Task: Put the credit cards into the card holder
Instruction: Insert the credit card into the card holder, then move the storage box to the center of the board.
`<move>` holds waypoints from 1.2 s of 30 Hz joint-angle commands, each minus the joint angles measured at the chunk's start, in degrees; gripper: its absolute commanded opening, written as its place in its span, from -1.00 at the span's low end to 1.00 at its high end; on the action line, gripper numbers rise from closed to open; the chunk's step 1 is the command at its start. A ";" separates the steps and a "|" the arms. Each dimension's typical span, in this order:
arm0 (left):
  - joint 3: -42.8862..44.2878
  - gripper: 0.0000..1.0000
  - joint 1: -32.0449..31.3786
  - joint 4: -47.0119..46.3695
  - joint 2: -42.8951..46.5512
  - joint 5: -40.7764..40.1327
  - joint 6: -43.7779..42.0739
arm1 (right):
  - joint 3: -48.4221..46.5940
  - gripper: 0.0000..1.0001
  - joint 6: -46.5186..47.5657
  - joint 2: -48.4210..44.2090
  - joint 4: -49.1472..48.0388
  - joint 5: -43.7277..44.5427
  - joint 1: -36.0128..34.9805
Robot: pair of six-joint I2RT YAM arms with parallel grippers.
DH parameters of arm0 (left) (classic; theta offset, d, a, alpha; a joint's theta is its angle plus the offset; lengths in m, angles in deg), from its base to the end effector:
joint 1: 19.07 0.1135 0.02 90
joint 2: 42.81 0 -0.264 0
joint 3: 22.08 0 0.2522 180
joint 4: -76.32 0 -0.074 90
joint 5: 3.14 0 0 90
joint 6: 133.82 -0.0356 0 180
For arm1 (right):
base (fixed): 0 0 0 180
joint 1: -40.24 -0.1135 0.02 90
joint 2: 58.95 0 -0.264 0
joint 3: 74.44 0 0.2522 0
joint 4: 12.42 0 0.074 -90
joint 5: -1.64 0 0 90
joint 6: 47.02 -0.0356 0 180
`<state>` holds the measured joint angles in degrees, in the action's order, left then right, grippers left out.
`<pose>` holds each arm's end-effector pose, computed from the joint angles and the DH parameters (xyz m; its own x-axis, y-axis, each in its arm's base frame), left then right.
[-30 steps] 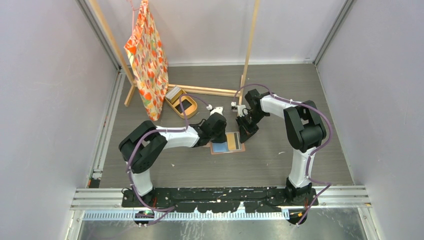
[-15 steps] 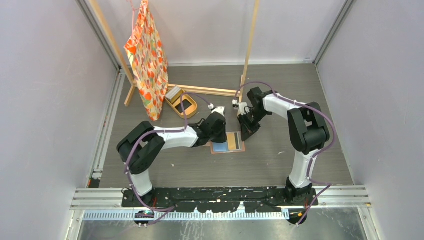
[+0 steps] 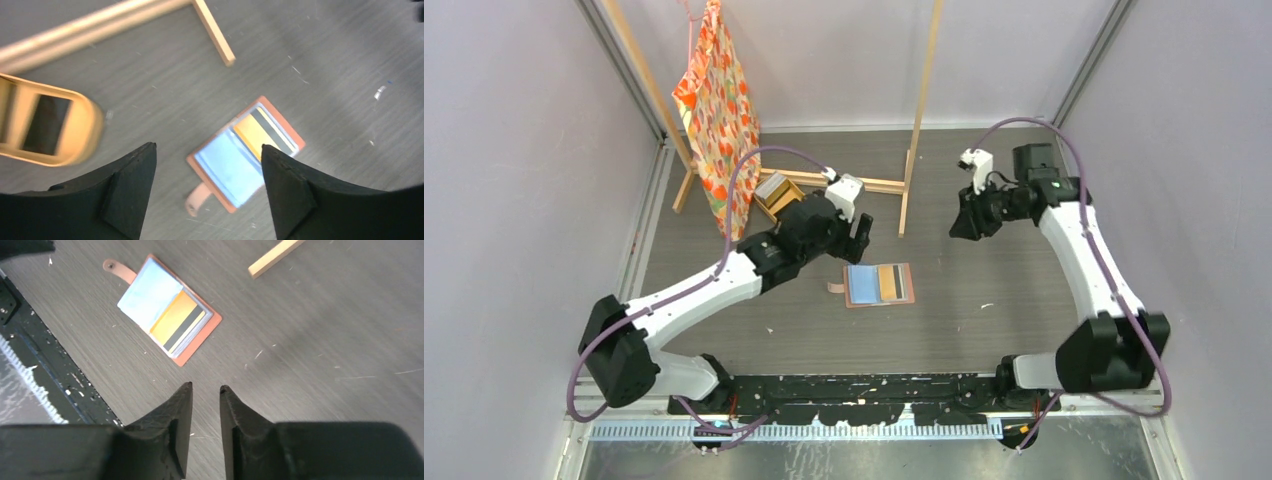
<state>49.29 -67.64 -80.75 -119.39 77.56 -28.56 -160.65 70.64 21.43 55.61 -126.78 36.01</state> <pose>0.2069 -0.2257 0.2959 -0.4710 0.1411 -0.8708 0.5407 0.8261 -0.1586 0.2719 0.0423 0.3093 -0.6204 -0.4106 -0.6683 -0.7167 0.6428 0.2704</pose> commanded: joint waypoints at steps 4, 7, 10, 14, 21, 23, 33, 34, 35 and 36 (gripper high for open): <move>11.86 0.98 5.80 13.88 1.94 -2.76 -23.44 | 0.32 0.47 2.67 -14.52 -7.08 -6.51 0.93; 14.44 0.99 9.07 16.23 -0.43 -4.44 -28.80 | -1.56 0.93 6.84 -13.80 -2.57 -10.77 0.98; 17.94 1.00 12.75 19.00 -5.61 -5.36 -33.88 | -4.00 1.00 9.20 -9.97 2.53 -14.03 0.93; 22.94 1.00 18.00 18.64 -14.07 -5.83 -39.11 | -2.35 1.00 12.62 -6.22 3.42 -15.24 3.26; 58.46 0.99 25.06 37.43 -38.38 -0.44 -38.80 | -3.91 1.00 17.37 1.41 8.29 -15.71 8.69; 68.59 1.00 26.01 43.88 -44.16 0.40 -38.04 | -3.51 1.00 17.63 2.86 8.32 -15.36 9.84; 48.22 0.80 27.39 25.58 -39.12 -2.44 -46.46 | -2.40 1.00 18.74 7.03 8.15 -13.32 12.22; 47.34 0.75 27.40 24.56 -39.00 -2.05 -46.40 | -2.15 1.00 18.87 7.45 8.06 -13.68 12.23; 46.66 0.71 27.40 23.70 -39.08 -2.41 -46.55 | -1.83 1.00 18.92 7.93 7.89 -14.10 12.23; 45.82 0.68 27.40 23.01 -39.46 -3.45 -47.20 | -1.65 1.00 18.99 8.29 7.85 -14.48 12.23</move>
<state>96.58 -40.41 -50.67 -161.59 76.00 -72.62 -162.55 88.08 28.16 63.34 -139.70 47.99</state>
